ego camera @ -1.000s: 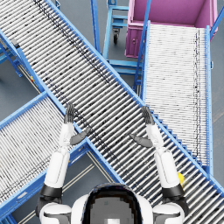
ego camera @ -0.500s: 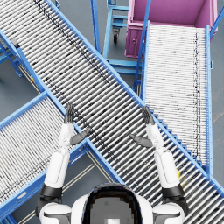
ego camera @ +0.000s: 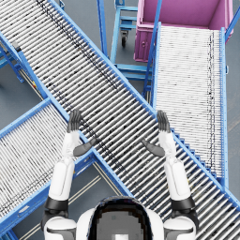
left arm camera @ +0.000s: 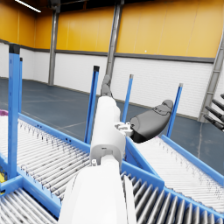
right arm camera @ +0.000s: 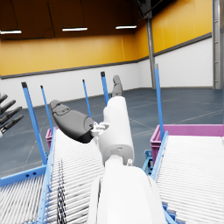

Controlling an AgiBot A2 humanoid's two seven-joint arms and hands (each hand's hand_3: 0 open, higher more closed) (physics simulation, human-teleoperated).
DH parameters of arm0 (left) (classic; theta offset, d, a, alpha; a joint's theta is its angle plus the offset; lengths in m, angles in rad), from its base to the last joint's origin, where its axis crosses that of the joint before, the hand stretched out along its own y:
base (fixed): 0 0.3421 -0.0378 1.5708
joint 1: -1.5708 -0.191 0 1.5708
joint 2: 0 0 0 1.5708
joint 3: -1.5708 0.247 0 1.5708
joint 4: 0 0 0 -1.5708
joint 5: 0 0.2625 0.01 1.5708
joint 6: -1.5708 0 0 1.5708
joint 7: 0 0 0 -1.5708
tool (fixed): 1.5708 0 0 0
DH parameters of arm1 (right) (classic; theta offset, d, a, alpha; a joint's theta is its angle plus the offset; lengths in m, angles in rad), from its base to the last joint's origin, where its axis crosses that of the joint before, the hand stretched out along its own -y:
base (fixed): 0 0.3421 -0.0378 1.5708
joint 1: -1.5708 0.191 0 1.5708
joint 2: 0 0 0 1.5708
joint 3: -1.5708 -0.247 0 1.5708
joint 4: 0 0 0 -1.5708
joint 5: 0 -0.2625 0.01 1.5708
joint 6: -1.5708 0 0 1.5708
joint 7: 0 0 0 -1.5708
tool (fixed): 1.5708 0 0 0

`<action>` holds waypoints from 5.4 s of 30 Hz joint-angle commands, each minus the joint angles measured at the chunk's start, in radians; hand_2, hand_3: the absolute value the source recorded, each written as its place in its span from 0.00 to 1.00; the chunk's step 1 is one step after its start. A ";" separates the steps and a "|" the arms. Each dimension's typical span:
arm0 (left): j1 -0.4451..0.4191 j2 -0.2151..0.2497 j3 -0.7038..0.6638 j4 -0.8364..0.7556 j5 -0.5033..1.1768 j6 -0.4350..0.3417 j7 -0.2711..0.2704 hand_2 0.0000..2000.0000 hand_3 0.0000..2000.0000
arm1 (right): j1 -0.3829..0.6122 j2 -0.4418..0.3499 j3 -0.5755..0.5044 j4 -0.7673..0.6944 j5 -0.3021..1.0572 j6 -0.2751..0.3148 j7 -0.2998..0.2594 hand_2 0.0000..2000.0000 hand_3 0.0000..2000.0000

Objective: Pick up the oil and place it on the left assembly line, put the cola on the right, and keep Sprite still

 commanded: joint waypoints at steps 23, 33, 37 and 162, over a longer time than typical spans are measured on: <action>0.087 0.058 -0.243 -0.075 0.266 -0.002 -0.002 0.00 0.00 | 0.070 -0.066 -0.219 0.076 0.266 -0.003 0.003 0.00 0.00; 0.118 0.057 -0.298 -0.103 0.502 -0.002 -0.002 0.00 0.00 | 0.089 -0.074 -0.249 0.108 0.460 -0.003 0.003 0.00 0.00; 0.108 0.061 -0.294 -0.101 0.510 -0.002 -0.002 0.00 0.00 | 0.109 -0.074 -0.259 0.114 0.466 -0.003 0.003 0.00 0.00; 0.052 0.123 -0.184 -0.018 0.513 -0.002 -0.002 0.00 0.00 | 0.240 -0.211 0.139 -0.316 0.469 0.123 0.007 1.00 1.00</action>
